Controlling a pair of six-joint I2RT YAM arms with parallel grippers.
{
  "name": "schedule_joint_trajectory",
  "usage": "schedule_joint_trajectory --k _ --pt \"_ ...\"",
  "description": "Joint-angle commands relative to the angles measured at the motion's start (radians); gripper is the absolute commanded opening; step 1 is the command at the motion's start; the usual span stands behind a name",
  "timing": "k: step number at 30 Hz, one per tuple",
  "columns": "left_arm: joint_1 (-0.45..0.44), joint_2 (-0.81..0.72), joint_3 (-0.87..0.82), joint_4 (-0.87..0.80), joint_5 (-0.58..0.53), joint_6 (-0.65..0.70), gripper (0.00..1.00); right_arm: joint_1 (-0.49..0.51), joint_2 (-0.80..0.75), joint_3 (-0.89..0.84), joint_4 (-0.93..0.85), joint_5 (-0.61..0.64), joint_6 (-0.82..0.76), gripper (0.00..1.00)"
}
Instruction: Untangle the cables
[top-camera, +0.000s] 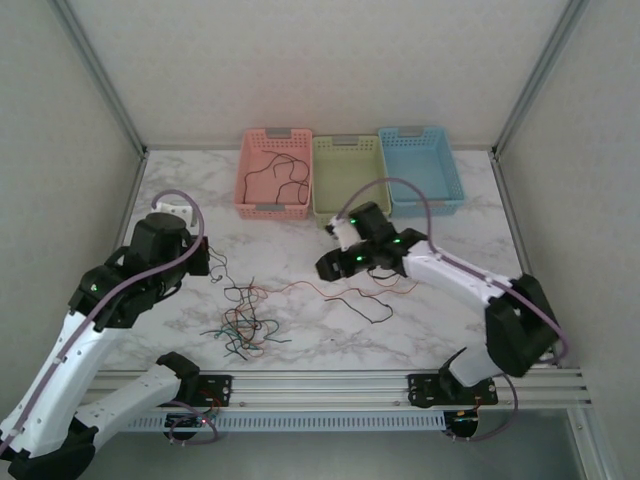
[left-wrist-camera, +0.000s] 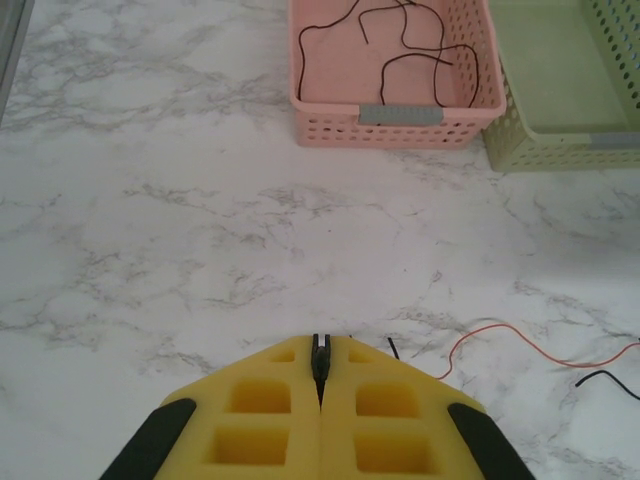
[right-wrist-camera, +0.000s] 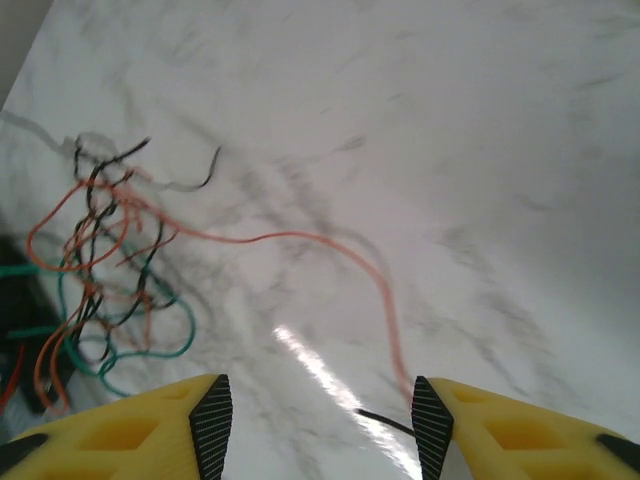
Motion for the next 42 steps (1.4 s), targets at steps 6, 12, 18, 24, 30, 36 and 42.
schedule_joint_trajectory --k 6,12,18,24,30,36,42 --pt "0.008 -0.028 0.041 -0.032 0.013 0.019 0.00 0.116 0.335 0.273 0.002 -0.231 -0.215 0.56" --pt "0.008 -0.028 0.048 -0.045 0.009 0.028 0.00 0.174 0.469 0.380 -0.063 -0.272 -0.315 0.56" --pt "0.008 -0.036 0.048 -0.054 0.002 0.033 0.00 0.195 0.519 0.399 -0.108 -0.298 -0.354 0.54" --pt "0.008 -0.040 0.034 -0.049 0.005 0.031 0.00 0.204 0.539 0.410 -0.123 -0.273 -0.356 0.44" --pt "0.008 -0.042 0.038 -0.055 -0.004 0.033 0.00 0.203 0.522 0.419 -0.128 -0.218 -0.359 0.11" --pt "0.008 -0.046 0.038 -0.056 -0.012 0.035 0.00 0.201 0.419 0.337 -0.083 -0.133 -0.364 0.00" --pt "0.008 -0.052 0.037 -0.069 -0.034 0.040 0.00 0.131 0.242 0.232 -0.066 0.068 -0.327 0.00"
